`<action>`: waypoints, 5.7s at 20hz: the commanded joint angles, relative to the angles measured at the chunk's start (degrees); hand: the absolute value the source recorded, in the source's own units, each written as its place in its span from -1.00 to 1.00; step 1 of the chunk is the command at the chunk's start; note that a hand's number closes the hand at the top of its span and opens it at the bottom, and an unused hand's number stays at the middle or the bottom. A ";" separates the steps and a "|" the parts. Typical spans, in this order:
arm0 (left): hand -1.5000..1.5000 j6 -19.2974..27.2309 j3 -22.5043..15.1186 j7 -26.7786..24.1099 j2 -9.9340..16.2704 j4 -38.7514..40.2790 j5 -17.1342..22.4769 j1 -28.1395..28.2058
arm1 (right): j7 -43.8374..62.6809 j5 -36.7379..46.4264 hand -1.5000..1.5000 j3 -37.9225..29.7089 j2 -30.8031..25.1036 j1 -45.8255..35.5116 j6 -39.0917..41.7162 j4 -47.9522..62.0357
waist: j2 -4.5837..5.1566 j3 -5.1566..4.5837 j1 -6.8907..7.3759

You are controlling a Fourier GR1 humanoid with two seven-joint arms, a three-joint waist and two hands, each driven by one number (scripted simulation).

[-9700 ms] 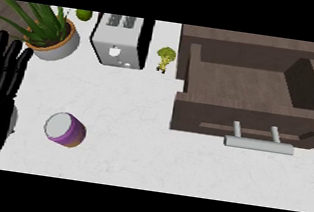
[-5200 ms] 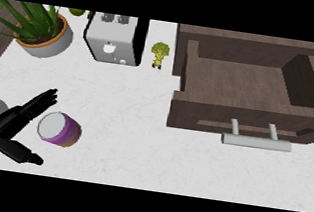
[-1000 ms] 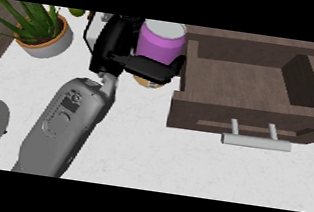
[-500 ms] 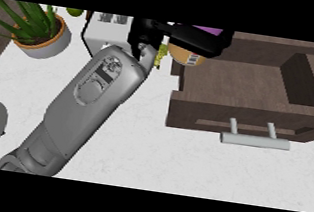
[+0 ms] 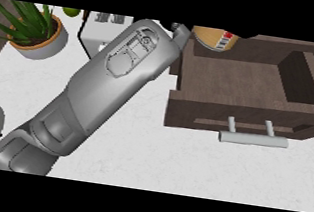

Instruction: Pick up the can, place it into the drawer and close the drawer

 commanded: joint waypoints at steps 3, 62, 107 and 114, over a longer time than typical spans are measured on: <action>1.00 2.65 -4.18 -2.44 0.00 9.70 5.97 -5.92 | 3.23 1.88 -1.00 2.45 0.62 -1.54 -1.23 -2.39 | 0.21 0.01 -0.96; -1.00 14.83 -20.86 -19.85 0.00 24.98 29.12 -7.22 | -2.52 20.58 -1.00 6.77 -7.83 -10.11 -0.70 -4.53 | 1.05 -0.01 -3.50; -1.00 16.03 -23.25 0.90 20.11 -6.17 22.49 1.86 | -13.91 74.53 -1.00 14.60 -6.51 -42.43 -40.72 70.01 | -0.10 0.08 5.43; -1.00 15.24 -22.71 0.16 24.88 -13.59 21.73 10.64 | -11.68 76.24 -1.00 10.87 -5.67 -54.23 -45.86 80.57 | 0.12 0.01 6.06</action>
